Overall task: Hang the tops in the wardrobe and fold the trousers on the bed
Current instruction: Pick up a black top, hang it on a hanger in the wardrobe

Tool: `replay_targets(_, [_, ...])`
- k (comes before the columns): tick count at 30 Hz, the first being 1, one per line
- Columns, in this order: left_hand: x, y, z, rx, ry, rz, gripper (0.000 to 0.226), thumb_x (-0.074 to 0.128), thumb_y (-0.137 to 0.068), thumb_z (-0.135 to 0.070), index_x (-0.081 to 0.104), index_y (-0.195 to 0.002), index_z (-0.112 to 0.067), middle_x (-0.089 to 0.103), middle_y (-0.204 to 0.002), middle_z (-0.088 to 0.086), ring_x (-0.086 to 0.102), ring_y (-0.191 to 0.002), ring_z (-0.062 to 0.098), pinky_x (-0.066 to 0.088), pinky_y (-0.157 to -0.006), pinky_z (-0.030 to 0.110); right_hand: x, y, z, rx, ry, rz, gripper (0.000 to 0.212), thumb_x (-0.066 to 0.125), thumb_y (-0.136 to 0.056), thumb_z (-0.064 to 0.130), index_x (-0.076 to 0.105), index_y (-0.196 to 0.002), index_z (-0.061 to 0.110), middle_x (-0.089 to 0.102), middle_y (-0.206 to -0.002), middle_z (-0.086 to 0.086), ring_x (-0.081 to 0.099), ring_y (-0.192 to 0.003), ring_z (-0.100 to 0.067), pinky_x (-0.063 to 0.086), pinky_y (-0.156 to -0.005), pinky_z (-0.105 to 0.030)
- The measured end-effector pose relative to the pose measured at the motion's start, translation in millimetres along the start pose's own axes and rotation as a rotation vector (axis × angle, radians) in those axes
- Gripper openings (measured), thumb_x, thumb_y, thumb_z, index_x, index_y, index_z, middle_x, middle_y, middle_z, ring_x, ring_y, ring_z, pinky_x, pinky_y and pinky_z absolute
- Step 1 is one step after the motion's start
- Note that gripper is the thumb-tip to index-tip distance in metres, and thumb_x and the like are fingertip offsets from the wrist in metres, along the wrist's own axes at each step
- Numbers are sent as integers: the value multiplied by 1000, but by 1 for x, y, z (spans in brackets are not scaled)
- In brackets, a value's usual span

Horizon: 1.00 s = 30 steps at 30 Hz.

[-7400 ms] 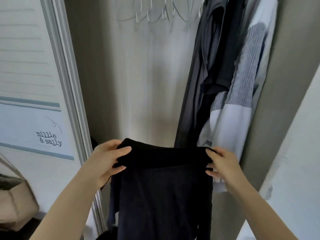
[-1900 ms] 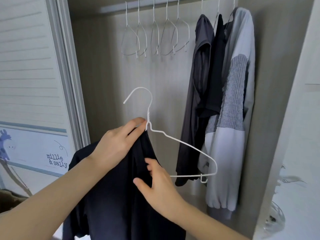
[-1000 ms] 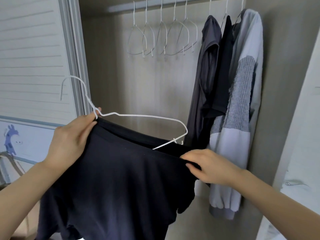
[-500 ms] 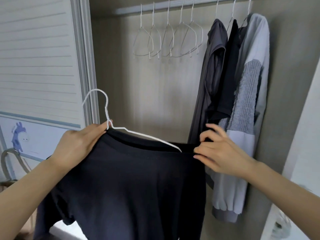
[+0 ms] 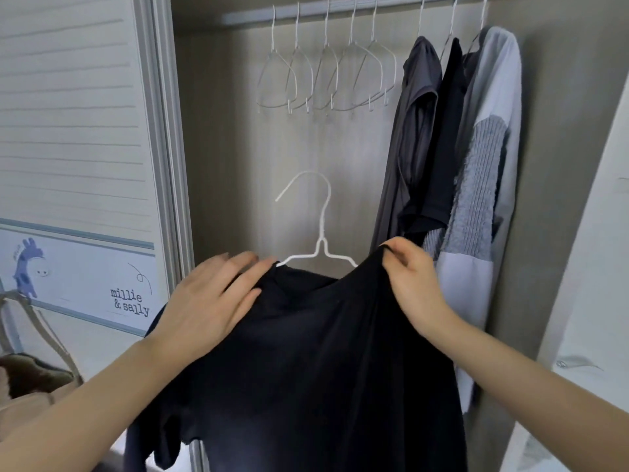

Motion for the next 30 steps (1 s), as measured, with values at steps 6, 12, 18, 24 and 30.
replay_targets(6, [11, 24, 39, -462, 342, 69, 21, 34, -104, -38, 52, -114, -34, 63, -106, -12, 63, -90, 23, 48, -80, 35, -13, -1, 15, -190, 187, 134, 25, 55, -87, 0, 58, -98, 22, 61, -91, 13, 59, -84, -8, 44, -74, -18])
replay_targets(12, [7, 23, 61, -640, 379, -23, 19, 43, -102, -23, 58, -113, -28, 59, -100, -24, 58, -92, 15, 40, -83, 27, -20, 0, -11, -175, 728, 302, 72, 58, -80, 10, 26, -143, 24, 33, -134, 5, 51, -98, -17, 43, -85, -30])
replay_targets(18, [6, 8, 49, -476, 265, -34, 22, 40, -104, -21, 61, -113, -22, 65, -100, 0, 58, -84, 28, 43, -82, 36, -13, -3, -17, -107, 576, 326, 24, 46, -98, 28, 58, -77, 30, 59, -65, -7, 55, -61, -17, 43, -64, -36])
replay_targets(24, [5, -7, 28, -221, 133, -90, 25, 42, -100, -12, 62, -114, -17, 60, -89, -4, 52, -77, 15, 31, -91, 38, 0, 3, 7, -173, 458, 390, 23, 47, -98, 28, 63, -84, 23, 57, -68, 4, 51, -65, -9, 40, -64, -21])
replay_targets(30, [29, 7, 79, -480, 187, -19, 22, 43, -101, -32, 65, -103, -31, 54, -99, -14, 55, -89, 16, 21, -89, 37, -9, -11, -3, 61, 321, 406, 30, 48, -98, 18, 65, -73, 21, 57, -71, 5, 47, -66, -2, 36, -67, -17])
Point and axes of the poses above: each hand's wrist, its own y-axis away from the middle knuckle, its own x-axis out of the palm, z = x × y, the point moved 9 cm from there along -y, towards the middle knuckle
